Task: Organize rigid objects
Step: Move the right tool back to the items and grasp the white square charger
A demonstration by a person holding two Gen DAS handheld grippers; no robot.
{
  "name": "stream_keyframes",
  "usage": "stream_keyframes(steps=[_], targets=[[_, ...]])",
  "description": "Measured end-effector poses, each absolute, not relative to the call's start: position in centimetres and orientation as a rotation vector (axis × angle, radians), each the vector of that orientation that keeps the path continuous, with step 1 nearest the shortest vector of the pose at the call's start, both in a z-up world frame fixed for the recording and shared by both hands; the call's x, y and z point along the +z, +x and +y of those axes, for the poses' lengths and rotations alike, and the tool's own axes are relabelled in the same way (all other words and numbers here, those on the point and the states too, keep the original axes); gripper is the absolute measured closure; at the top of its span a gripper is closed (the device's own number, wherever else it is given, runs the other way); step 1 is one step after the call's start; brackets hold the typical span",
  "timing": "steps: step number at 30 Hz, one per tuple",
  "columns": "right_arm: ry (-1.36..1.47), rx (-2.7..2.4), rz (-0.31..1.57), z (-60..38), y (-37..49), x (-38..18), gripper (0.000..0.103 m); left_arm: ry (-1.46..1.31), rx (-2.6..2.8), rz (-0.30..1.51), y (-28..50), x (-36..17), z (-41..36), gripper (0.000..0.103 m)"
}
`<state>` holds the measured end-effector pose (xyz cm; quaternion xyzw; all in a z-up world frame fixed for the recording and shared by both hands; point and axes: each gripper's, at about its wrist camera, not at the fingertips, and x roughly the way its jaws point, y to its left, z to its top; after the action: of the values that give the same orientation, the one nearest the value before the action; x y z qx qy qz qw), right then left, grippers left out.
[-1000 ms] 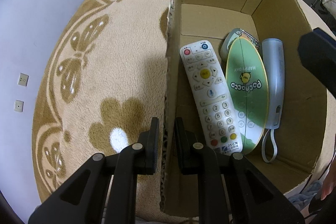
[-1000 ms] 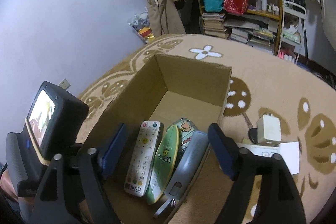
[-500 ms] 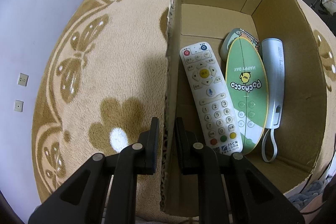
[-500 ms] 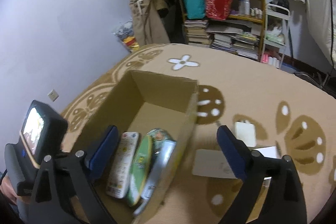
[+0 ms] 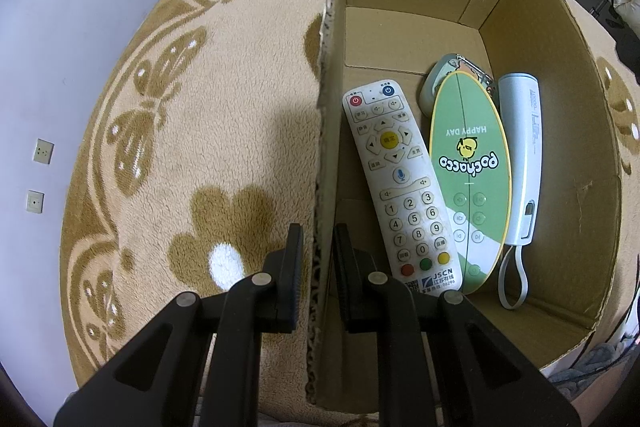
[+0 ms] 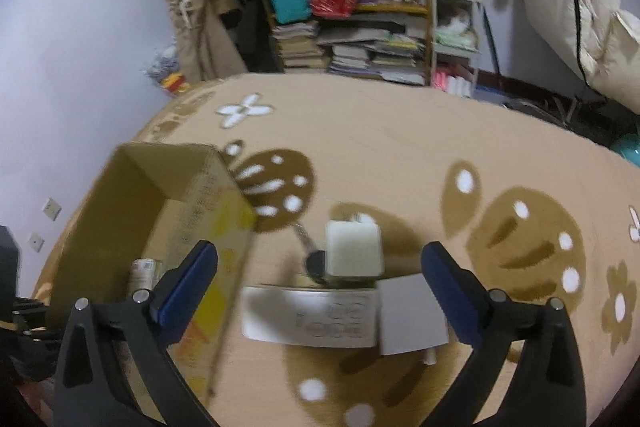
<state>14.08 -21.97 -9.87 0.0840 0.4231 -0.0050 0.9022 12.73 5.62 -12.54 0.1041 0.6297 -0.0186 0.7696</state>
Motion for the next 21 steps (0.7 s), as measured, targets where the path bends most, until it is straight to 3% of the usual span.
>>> stream_keyframes(steps=[21], targets=[[0.205, -0.176, 1.042, -28.3, 13.9, -15.7, 0.000, 0.225, -0.043, 1.367, 12.8, -12.7, 5.7, 0.088]])
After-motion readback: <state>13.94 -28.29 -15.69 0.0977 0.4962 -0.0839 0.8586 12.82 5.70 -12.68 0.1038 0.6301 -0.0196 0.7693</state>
